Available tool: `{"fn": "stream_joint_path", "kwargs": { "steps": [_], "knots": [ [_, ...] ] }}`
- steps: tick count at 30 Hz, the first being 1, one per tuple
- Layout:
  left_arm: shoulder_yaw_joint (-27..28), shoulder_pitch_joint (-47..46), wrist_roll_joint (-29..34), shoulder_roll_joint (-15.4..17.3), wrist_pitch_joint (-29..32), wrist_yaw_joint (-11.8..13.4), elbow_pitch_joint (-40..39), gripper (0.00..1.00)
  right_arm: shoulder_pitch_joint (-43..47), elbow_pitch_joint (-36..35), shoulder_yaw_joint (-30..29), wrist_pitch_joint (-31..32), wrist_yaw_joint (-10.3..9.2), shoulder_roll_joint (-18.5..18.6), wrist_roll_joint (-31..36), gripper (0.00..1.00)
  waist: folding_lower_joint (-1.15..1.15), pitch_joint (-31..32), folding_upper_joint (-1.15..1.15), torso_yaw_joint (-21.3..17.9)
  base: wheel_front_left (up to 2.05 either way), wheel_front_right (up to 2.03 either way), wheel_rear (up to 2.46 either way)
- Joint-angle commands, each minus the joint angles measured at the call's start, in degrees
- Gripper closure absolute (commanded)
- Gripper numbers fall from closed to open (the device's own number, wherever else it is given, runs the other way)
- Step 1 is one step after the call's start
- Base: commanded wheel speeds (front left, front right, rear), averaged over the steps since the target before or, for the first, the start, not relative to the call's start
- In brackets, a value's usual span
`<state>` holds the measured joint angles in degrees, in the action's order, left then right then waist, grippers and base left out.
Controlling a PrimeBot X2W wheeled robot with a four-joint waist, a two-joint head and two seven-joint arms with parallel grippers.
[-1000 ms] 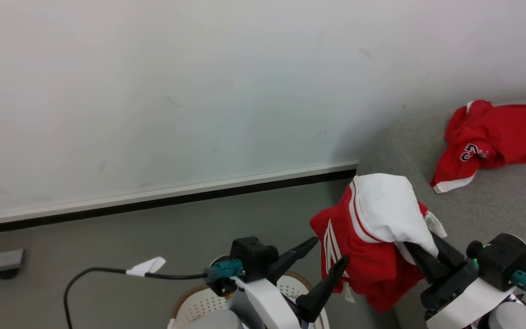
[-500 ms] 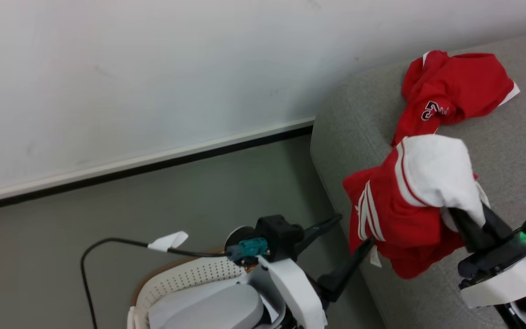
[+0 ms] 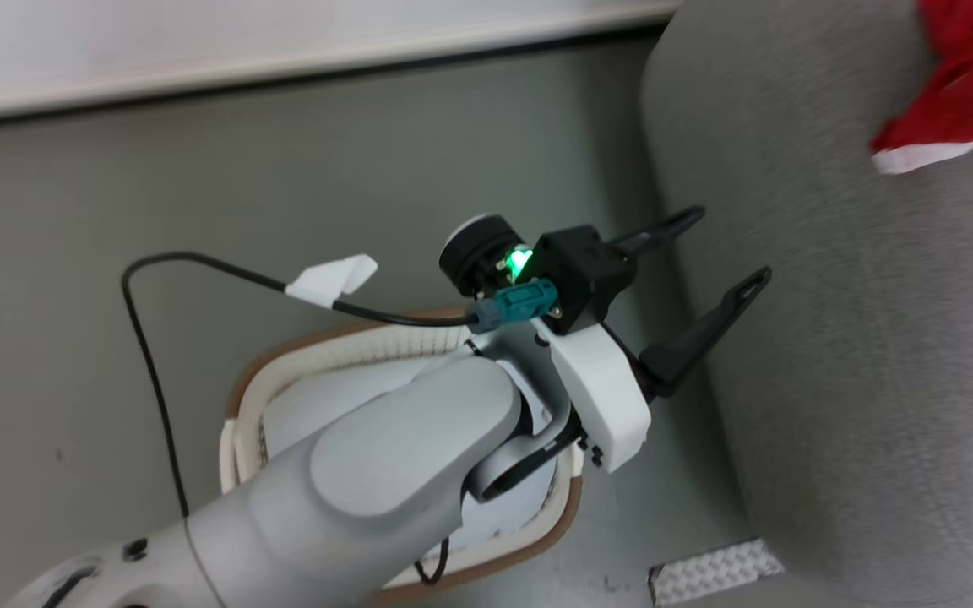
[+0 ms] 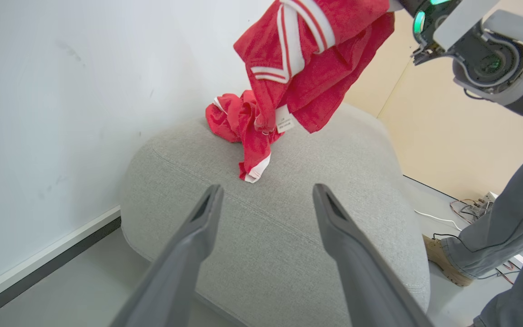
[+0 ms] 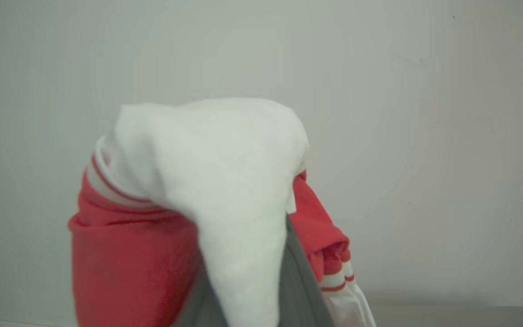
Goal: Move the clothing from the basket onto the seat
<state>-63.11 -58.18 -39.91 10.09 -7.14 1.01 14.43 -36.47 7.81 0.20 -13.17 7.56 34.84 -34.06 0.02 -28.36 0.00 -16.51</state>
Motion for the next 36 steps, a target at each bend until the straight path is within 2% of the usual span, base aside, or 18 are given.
{"fn": "stream_joint_path", "kwargs": {
  "steps": [1,5,9,11,17,18,19,20,21,25,29,36],
  "knots": [
    [0.4,-1.5,0.8,-0.3,-0.4,-0.4,0.4,0.0,-4.3,2.5,-3.3,1.3,-0.15,1.7,-0.4,1.0,-0.02,-7.8,0.0,4.7,0.0,0.0,0.0],
    [0.6,-3.5,1.6,-0.8,-1.2,-0.8,1.0,0.0,-12.9,10.9,-9.8,3.9,-0.15,5.3,1.5,1.0,-0.02,-10.9,0.0,7.0,0.0,0.0,0.0],
    [0.2,-3.7,2.4,-1.0,-2.3,-0.5,1.7,0.0,-19.4,21.0,-13.1,5.5,-0.15,6.1,4.5,1.0,-0.02,-12.8,0.0,9.3,0.0,0.0,0.0],
    [0.1,-3.4,2.5,-1.1,-2.9,-0.3,1.7,0.0,-21.5,25.9,-14.1,5.1,-0.15,5.3,6.5,1.0,-0.02,-13.8,0.0,10.2,0.0,0.0,0.0],
    [-0.1,-2.7,2.7,-0.4,-3.9,0.1,2.6,0.0,-21.5,37.3,-13.2,1.4,-0.15,-1.1,11.8,1.0,-0.02,-14.8,0.0,10.7,0.0,0.0,0.0],
    [-0.1,-2.7,2.8,-0.5,-4.0,0.1,2.7,0.0,-21.0,38.7,-13.6,0.7,-0.15,-1.7,12.5,0.93,-0.02,-14.8,0.0,10.7,0.0,0.0,0.0],
    [-0.1,-2.7,2.7,-0.5,-4.0,0.2,2.7,0.0,-20.5,39.9,-13.7,0.1,-0.15,-2.7,12.7,0.6,-0.02,-14.7,0.0,10.7,0.0,0.0,0.0],
    [0.0,-2.7,2.7,-0.5,-4.2,0.2,2.9,0.0,-20.1,40.9,-14.0,-0.2,-0.15,-3.8,12.8,0.1,-0.02,-14.4,0.0,10.6,0.0,0.0,0.0],
    [0.1,-2.7,2.6,-0.5,-4.4,0.3,3.0,0.0,-19.7,41.6,-14.1,-0.7,-0.15,-4.4,12.9,0.0,-0.02,-14.2,0.0,10.5,0.0,0.0,0.0],
    [0.2,-2.3,2.3,-0.6,-5.0,0.1,3.4,0.0,-17.7,42.1,-14.3,-1.6,-0.15,-5.5,13.3,0.0,-0.02,-12.8,0.0,10.1,0.0,0.0,0.0],
    [0.7,-0.7,1.3,-0.8,-6.1,0.0,4.1,0.0,-12.7,39.3,-14.0,-2.1,-0.15,-7.8,11.1,0.0,-0.02,-9.2,0.0,9.4,0.0,0.0,0.0],
    [3.1,5.3,-0.5,0.0,-7.6,0.9,5.1,0.0,2.8,24.3,-14.9,-2.0,-0.15,-11.1,12.7,0.0,-0.02,-0.1,0.0,9.7,0.0,0.0,0.0]
  ]
}}
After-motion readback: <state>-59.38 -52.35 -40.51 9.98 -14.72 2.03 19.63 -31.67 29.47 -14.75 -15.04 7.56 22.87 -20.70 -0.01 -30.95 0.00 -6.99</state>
